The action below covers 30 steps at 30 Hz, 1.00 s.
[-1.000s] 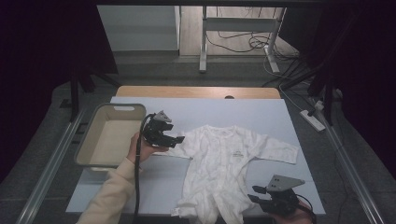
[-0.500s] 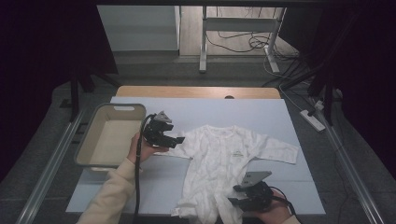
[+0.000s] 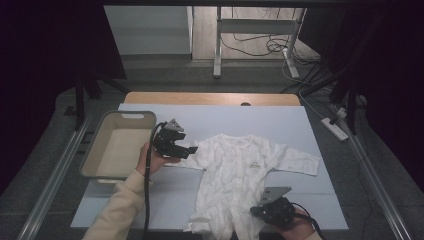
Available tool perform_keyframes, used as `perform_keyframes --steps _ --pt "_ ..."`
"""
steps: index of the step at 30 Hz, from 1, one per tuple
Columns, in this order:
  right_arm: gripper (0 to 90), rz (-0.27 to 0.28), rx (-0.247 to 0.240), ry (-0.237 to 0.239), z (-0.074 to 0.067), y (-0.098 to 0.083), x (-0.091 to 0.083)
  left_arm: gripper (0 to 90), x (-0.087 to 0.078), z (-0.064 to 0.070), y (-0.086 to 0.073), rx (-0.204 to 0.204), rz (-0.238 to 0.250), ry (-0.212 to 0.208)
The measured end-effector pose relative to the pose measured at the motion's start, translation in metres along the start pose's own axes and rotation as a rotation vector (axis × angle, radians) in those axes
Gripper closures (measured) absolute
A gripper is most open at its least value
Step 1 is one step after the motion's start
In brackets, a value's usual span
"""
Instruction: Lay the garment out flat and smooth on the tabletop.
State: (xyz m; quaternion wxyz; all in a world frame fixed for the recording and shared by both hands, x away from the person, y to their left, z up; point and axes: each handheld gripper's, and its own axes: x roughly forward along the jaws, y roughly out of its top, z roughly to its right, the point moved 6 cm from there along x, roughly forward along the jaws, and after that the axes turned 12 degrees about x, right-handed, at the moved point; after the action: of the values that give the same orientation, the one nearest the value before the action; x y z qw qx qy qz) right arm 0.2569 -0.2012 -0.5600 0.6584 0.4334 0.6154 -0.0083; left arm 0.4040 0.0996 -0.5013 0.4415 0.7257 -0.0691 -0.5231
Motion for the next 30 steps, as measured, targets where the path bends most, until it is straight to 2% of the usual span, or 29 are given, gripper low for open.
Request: perform_keyframes --steps 7,12,18,19,20,22,25,27,29,30 --pt "89.7 -0.029 -0.005 0.02 -0.011 -0.018 -0.013 26.8 0.001 0.0 -0.001 0.0 -0.007 -0.004" --pt "89.7 -0.033 0.018 0.063 -0.015 -0.029 -0.023 26.8 0.001 -0.001 -0.002 -0.005 -0.011 -0.005" --pt "89.5 -0.001 0.028 0.073 -0.015 -0.029 -0.027 26.7 0.002 0.0 -0.001 0.001 -0.014 -0.006" --pt "87.1 0.011 0.026 0.073 -0.016 -0.027 -0.028 26.7 0.002 0.0 -0.001 0.002 -0.013 -0.006" --pt "74.8 0.043 0.026 0.075 -0.016 -0.024 -0.028 26.7 0.002 0.0 -0.001 0.001 -0.013 -0.006" --pt "62.7 0.091 0.033 0.089 -0.018 -0.018 -0.029 26.7 0.002 -0.001 -0.002 -0.002 -0.012 -0.005" --pt "55.9 0.129 0.04 0.114 -0.022 -0.01 -0.028 26.7 0.002 -0.001 -0.002 -0.003 -0.014 -0.006" --pt "55.5 0.122 0.042 0.119 -0.027 -0.005 -0.023 26.7 0.002 -0.001 -0.001 0.001 -0.011 -0.004" --pt "59.7 0.078 0.023 0.091 -0.03 -0.002 -0.014 26.7 0.002 0.0 -0.001 0.003 -0.011 -0.004" --pt "65.4 0.043 0.004 0.072 -0.03 -0.002 -0.008 26.8 0.002 0.0 -0.001 0.003 -0.012 -0.004"
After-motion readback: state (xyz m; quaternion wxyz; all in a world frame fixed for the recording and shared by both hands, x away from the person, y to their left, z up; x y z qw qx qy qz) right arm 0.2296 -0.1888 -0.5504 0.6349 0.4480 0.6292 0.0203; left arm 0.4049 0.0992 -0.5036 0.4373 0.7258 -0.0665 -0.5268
